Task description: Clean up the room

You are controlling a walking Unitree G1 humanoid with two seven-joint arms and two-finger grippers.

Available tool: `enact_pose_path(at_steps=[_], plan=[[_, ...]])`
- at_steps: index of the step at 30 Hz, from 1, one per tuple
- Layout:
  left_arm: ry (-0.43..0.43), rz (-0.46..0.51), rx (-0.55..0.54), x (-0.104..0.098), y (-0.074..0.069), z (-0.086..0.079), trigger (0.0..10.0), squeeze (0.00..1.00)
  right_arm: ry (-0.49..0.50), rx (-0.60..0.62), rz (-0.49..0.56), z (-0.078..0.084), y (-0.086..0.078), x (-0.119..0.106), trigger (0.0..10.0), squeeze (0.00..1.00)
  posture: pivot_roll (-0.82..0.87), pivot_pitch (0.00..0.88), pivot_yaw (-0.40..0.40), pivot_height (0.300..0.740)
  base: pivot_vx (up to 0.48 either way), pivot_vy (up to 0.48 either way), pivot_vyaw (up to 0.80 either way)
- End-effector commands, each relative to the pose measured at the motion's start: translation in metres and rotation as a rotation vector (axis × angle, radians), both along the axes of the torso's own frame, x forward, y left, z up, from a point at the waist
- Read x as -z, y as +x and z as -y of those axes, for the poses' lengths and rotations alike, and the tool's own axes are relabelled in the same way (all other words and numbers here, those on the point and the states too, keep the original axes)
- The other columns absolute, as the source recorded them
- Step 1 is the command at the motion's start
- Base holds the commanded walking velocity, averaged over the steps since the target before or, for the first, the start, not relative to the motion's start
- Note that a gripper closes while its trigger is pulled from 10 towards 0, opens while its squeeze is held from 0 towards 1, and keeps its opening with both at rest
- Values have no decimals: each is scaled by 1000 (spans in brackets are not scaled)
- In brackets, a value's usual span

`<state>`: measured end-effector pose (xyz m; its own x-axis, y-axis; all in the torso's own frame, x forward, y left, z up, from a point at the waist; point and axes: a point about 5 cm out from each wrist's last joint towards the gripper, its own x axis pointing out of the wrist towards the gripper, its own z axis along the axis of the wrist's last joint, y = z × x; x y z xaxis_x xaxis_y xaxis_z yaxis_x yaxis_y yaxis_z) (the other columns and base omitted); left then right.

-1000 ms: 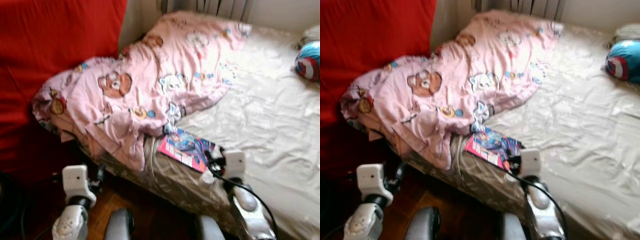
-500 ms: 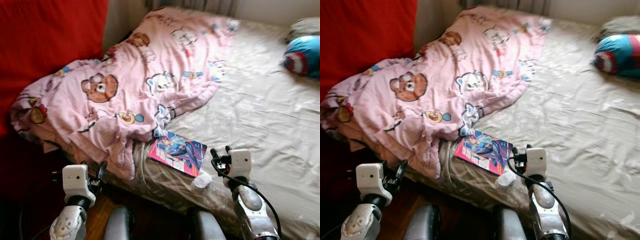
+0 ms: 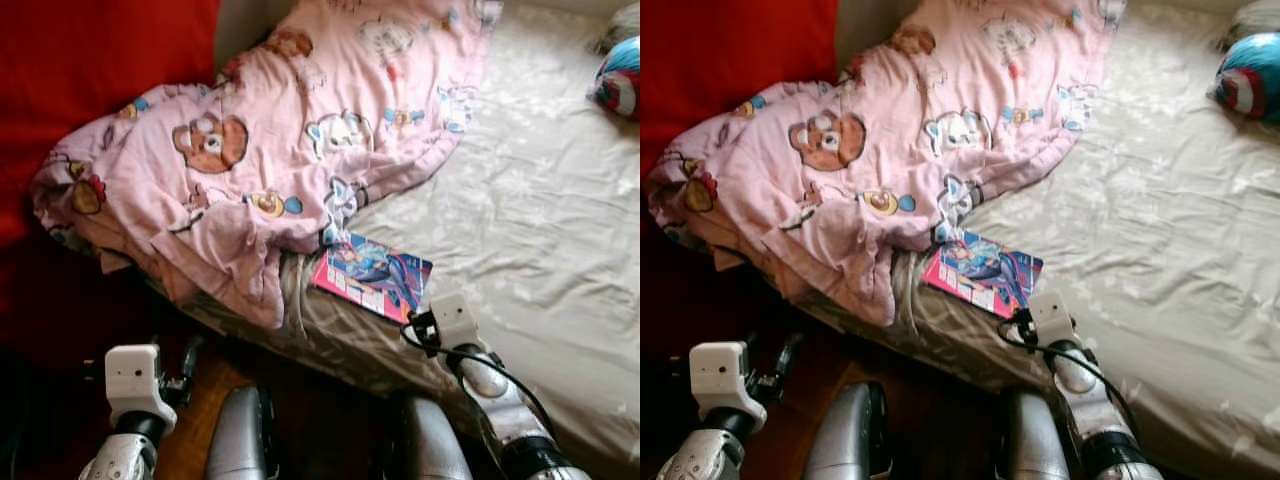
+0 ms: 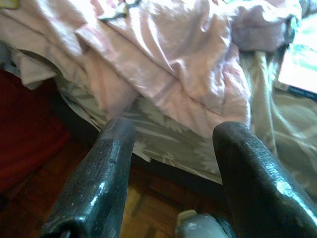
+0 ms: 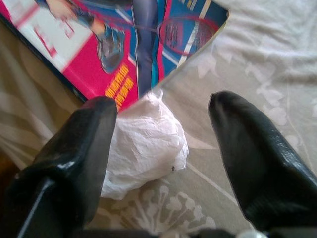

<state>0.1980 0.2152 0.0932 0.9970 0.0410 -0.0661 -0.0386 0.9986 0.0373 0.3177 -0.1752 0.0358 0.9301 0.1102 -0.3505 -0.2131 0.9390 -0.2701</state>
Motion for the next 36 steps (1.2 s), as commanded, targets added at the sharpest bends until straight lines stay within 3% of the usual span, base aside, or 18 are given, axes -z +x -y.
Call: enact_pose_path(at_steps=[1, 3, 4, 5, 6, 16, 25, 31, 33, 36], plan=[[3, -24, -14, 1, -7, -3, 10000, 0, -28, -4, -32, 2, -2, 5, 10000, 1000, 123, 377, -13, 594, 0, 0, 0], [1, -33, -26, 0, -13, -4, 10000, 0, -87, -34, -43, -2, 4, 3, 10000, 1000, 136, 382, -11, 594, 0, 0, 0], [3, -35, -24, -3, -14, -4, 10000, 0, -88, -52, -63, -6, 8, 2, 10000, 753, 148, 392, -3, 594, 0, 0, 0], [3, -36, -23, -4, -14, -3, 10000, 0, -84, -55, -67, -7, 8, 2, 10000, 753, 148, 392, -3, 594, 0, 0, 0], [7, -36, -19, -5, -14, -3, 10000, 0, -73, -60, -62, -8, 10, 0, 10000, 0, 154, 401, 4, 594, 0, 0, 0], [32, -62, -4, -11, -18, -8, 10000, 0, -65, -40, -73, -7, 18, -6, 10000, 0, 174, 418, 30, 594, 0, 0, 0], [49, -75, 17, -13, -13, -7, 10000, 0, -110, 66, -73, 14, 20, -9, 10000, 0, 167, 406, 43, 594, 0, 0, 0], [57, -76, 26, -14, -9, -7, 10000, 0, -43, 69, -51, 14, 22, -13, 10000, 0, 165, 382, 48, 594, 0, 0, 0], [64, -75, 36, -14, -8, -8, 10000, 0, 51, 75, -18, 11, 25, -19, 10000, 0, 164, 362, 51, 594, 0, 0, 0], [65, -77, 41, -14, -7, -9, 10000, 0, 74, 68, -18, 9, 25, -20, 10000, 0, 160, 349, 52, 594, 0, 0, 0]])
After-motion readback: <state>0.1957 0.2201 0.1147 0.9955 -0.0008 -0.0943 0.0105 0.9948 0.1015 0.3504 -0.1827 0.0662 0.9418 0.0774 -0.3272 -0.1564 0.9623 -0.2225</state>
